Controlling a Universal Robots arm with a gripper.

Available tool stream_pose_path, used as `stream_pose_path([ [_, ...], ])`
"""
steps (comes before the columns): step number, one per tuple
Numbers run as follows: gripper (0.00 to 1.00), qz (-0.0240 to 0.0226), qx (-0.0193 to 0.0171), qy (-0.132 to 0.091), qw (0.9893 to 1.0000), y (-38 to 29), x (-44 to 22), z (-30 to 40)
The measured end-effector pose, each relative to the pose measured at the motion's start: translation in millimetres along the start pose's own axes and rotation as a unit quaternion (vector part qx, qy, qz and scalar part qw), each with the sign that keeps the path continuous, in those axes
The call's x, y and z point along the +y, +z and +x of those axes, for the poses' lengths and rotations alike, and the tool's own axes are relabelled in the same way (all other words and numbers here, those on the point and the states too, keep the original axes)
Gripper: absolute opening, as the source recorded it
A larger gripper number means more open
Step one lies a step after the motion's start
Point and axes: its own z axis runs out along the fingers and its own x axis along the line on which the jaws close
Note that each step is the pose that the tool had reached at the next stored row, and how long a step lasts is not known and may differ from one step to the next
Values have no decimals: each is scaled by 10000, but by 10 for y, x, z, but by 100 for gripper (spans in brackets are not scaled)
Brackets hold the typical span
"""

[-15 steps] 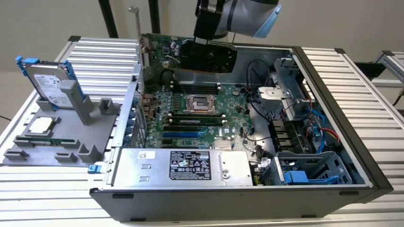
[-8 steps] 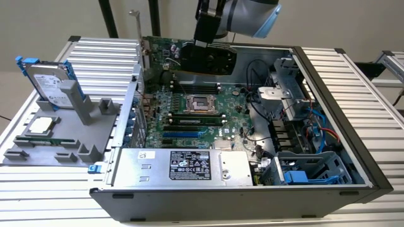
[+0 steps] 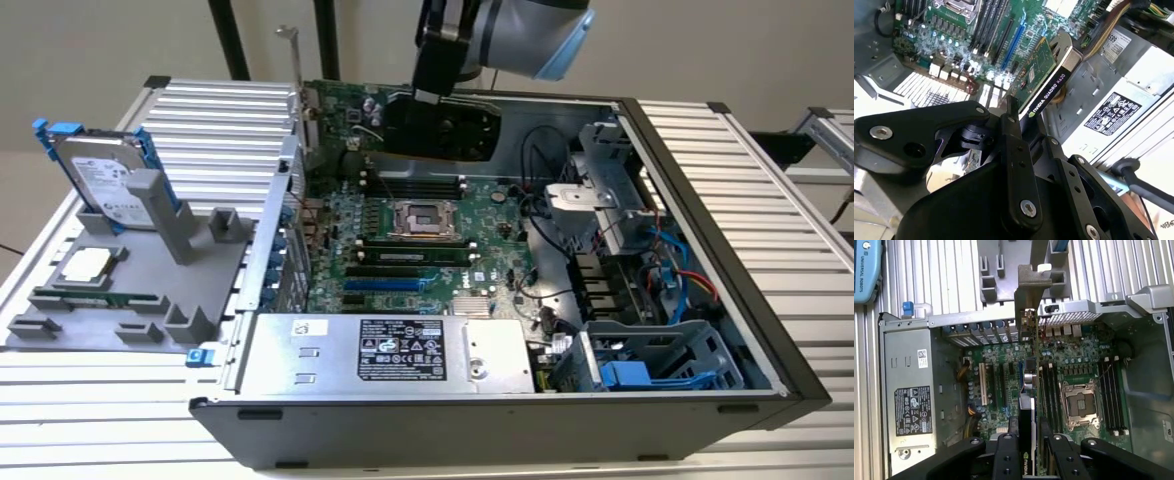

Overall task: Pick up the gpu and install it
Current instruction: 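Insert the gpu into the slot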

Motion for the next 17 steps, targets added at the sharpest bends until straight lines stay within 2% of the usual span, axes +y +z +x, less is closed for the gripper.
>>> stream_pose_path([
  [17, 0, 0, 0, 0, 10000, 30, -23, -3],
])
